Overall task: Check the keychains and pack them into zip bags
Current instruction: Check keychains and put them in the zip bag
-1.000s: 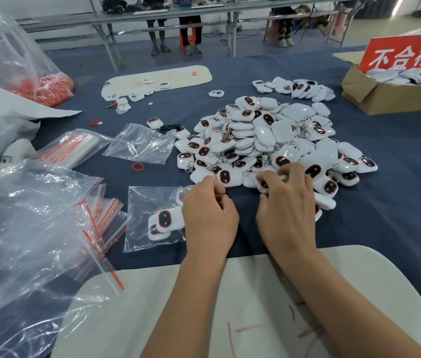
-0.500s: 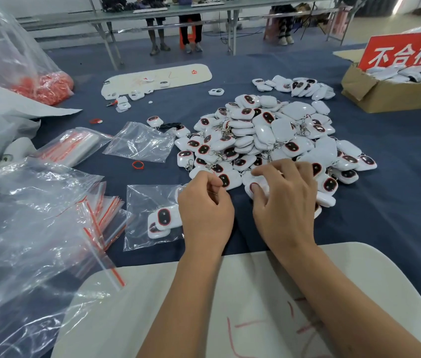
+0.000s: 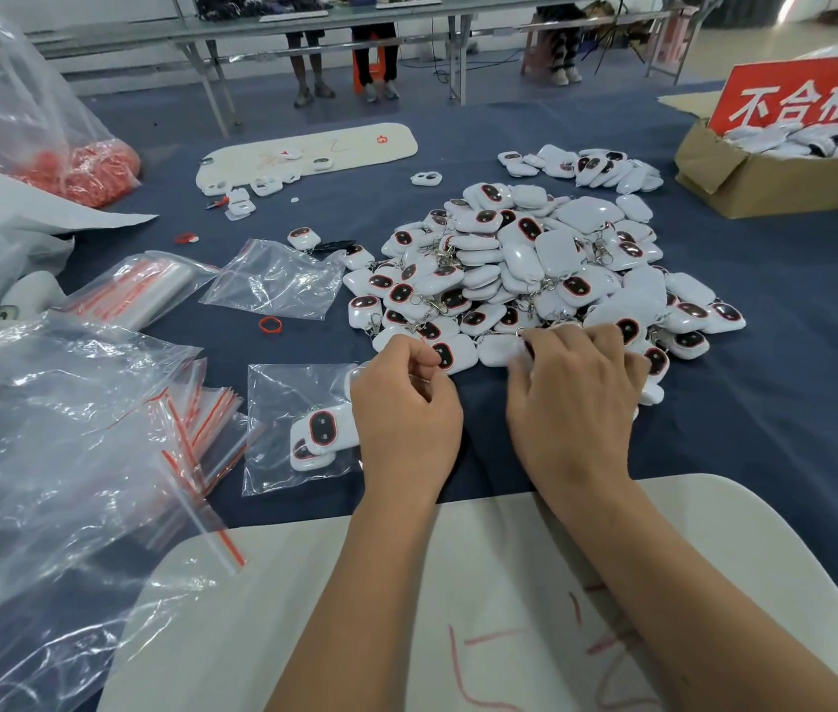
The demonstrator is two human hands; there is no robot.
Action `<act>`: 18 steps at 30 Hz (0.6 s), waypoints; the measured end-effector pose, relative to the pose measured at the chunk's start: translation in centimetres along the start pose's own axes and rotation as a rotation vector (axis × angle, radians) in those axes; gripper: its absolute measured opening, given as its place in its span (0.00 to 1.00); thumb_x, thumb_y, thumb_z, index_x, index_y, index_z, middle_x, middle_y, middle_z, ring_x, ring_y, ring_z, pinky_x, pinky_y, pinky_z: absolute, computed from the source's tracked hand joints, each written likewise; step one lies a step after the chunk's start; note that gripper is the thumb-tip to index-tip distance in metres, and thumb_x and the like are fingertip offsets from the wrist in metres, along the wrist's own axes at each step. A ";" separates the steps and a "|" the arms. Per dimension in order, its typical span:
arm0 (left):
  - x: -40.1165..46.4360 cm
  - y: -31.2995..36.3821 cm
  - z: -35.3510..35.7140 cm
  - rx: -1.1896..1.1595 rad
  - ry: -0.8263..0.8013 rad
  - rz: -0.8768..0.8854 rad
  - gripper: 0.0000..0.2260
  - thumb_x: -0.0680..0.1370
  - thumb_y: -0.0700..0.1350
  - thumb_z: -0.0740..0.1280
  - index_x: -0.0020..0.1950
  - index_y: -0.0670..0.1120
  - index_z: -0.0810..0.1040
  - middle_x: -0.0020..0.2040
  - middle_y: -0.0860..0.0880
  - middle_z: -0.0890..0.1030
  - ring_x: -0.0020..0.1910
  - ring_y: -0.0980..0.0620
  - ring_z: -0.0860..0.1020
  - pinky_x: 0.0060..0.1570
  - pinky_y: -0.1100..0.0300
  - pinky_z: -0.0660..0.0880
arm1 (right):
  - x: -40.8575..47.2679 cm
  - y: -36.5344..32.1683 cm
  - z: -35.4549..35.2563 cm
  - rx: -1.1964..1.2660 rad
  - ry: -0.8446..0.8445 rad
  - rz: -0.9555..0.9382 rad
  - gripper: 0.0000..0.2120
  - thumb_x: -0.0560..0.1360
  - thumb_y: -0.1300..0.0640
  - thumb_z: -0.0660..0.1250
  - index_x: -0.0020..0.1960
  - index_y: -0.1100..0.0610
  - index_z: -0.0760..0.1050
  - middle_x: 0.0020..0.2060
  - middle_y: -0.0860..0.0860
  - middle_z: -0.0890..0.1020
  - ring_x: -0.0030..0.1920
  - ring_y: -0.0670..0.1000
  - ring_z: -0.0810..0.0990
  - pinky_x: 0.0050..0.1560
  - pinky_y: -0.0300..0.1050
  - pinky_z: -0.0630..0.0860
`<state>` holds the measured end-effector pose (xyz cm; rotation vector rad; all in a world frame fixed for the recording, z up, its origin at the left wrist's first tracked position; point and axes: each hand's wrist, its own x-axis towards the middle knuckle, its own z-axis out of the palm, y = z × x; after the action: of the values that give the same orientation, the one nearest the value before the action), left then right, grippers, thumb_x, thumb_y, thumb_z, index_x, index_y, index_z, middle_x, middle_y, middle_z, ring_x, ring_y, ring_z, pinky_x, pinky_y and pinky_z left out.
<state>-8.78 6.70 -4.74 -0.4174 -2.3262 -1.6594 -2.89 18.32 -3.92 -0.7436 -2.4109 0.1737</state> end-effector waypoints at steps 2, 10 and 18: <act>0.0 -0.1 0.0 -0.005 -0.009 -0.004 0.07 0.74 0.33 0.68 0.44 0.45 0.78 0.39 0.53 0.81 0.35 0.55 0.77 0.40 0.60 0.76 | 0.3 0.6 0.0 -0.016 0.042 0.044 0.07 0.81 0.59 0.66 0.52 0.57 0.83 0.45 0.53 0.85 0.53 0.60 0.75 0.54 0.57 0.65; 0.1 0.2 -0.1 -0.143 0.027 -0.049 0.06 0.79 0.38 0.67 0.44 0.46 0.78 0.36 0.51 0.81 0.34 0.49 0.80 0.36 0.53 0.79 | 0.3 0.3 -0.4 0.343 0.398 -0.152 0.12 0.82 0.66 0.65 0.60 0.57 0.83 0.55 0.50 0.84 0.56 0.58 0.76 0.56 0.53 0.67; 0.6 0.5 -0.5 -0.524 -0.235 -0.248 0.13 0.82 0.47 0.65 0.43 0.41 0.81 0.38 0.39 0.77 0.38 0.44 0.75 0.39 0.46 0.75 | -1.3 -1.6 -0.1 1.031 -0.103 -0.198 0.17 0.78 0.74 0.57 0.47 0.58 0.81 0.51 0.52 0.77 0.47 0.50 0.81 0.45 0.45 0.80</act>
<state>-9.15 6.38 -3.95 -0.4543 -2.1359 -2.4718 -2.70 16.28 -4.05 -0.0128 -2.0483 1.2609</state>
